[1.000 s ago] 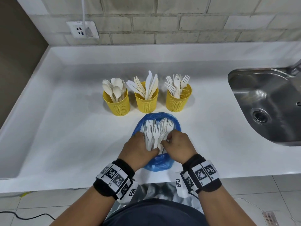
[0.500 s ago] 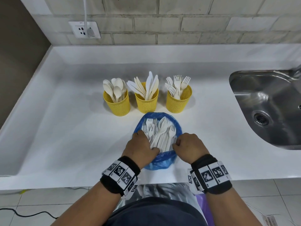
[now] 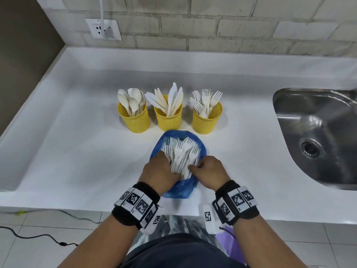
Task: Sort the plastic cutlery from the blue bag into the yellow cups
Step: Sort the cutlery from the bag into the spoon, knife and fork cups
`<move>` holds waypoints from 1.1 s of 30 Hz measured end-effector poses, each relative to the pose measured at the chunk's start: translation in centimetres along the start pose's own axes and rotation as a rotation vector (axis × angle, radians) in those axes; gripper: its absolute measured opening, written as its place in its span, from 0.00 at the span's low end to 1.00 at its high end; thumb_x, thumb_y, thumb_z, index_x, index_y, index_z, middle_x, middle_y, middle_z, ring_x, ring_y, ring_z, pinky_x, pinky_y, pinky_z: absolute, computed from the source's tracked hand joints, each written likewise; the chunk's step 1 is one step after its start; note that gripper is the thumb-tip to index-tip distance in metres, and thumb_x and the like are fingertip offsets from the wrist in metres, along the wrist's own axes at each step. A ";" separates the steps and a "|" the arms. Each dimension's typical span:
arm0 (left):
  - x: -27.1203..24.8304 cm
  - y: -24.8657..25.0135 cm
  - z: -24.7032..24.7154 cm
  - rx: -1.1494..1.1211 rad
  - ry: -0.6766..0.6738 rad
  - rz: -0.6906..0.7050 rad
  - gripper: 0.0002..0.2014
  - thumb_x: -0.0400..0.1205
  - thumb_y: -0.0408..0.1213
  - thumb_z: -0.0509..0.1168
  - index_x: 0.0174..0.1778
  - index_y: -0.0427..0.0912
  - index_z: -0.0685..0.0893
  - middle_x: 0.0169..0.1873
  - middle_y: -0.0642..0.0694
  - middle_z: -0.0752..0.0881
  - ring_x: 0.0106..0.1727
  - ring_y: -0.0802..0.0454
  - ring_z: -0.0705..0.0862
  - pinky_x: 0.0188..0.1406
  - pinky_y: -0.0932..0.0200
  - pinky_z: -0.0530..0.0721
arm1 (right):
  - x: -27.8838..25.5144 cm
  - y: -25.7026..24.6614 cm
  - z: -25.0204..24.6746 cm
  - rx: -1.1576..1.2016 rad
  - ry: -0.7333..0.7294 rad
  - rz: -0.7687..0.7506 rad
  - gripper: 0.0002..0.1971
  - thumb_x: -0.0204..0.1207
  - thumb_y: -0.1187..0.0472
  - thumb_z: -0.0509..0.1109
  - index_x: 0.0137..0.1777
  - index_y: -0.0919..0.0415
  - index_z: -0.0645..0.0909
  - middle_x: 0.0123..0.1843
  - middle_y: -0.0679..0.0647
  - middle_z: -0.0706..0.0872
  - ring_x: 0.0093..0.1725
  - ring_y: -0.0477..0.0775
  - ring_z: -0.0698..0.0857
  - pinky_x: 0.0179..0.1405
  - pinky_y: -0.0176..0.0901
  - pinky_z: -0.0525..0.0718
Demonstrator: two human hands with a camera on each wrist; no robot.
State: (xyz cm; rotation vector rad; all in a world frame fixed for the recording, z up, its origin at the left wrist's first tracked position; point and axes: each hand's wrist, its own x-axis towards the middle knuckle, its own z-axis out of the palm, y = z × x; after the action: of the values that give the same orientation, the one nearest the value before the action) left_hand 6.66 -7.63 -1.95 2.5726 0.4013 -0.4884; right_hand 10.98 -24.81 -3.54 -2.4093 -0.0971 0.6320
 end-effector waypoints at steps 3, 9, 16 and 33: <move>-0.5 0.5 0.2 -0.043 0.015 -0.036 0.27 0.75 0.48 0.76 0.61 0.40 0.72 0.46 0.50 0.78 0.56 0.41 0.86 0.46 0.58 0.75 | -0.2 0.1 -0.4 0.041 -0.019 -0.020 0.18 0.77 0.58 0.73 0.30 0.70 0.81 0.31 0.63 0.85 0.34 0.57 0.83 0.29 0.35 0.71; -1.3 1.0 0.5 -0.123 0.079 -0.109 0.26 0.78 0.49 0.72 0.62 0.38 0.71 0.46 0.49 0.78 0.56 0.39 0.86 0.47 0.56 0.74 | 0.2 -0.1 -0.1 0.021 -0.021 -0.025 0.24 0.77 0.50 0.74 0.23 0.55 0.69 0.24 0.49 0.74 0.28 0.49 0.76 0.26 0.37 0.65; -1.6 1.7 1.1 -0.223 0.067 -0.159 0.24 0.81 0.40 0.68 0.66 0.37 0.64 0.49 0.46 0.79 0.48 0.43 0.78 0.48 0.54 0.74 | 0.4 -1.1 0.3 0.018 -0.032 -0.089 0.23 0.75 0.60 0.74 0.23 0.56 0.66 0.24 0.50 0.71 0.29 0.51 0.74 0.26 0.41 0.66; -1.3 0.9 1.0 -0.494 0.110 -0.200 0.10 0.83 0.34 0.62 0.59 0.39 0.75 0.53 0.40 0.84 0.54 0.39 0.82 0.53 0.51 0.77 | 0.6 -0.5 0.6 0.038 0.020 0.012 0.19 0.73 0.54 0.73 0.26 0.56 0.69 0.27 0.51 0.77 0.30 0.55 0.80 0.26 0.41 0.67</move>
State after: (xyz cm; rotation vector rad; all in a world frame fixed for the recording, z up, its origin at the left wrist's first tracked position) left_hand 5.58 -9.09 -1.88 2.0941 0.7241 -0.2717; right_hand 11.22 -23.91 -3.88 -2.3804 -0.0617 0.6102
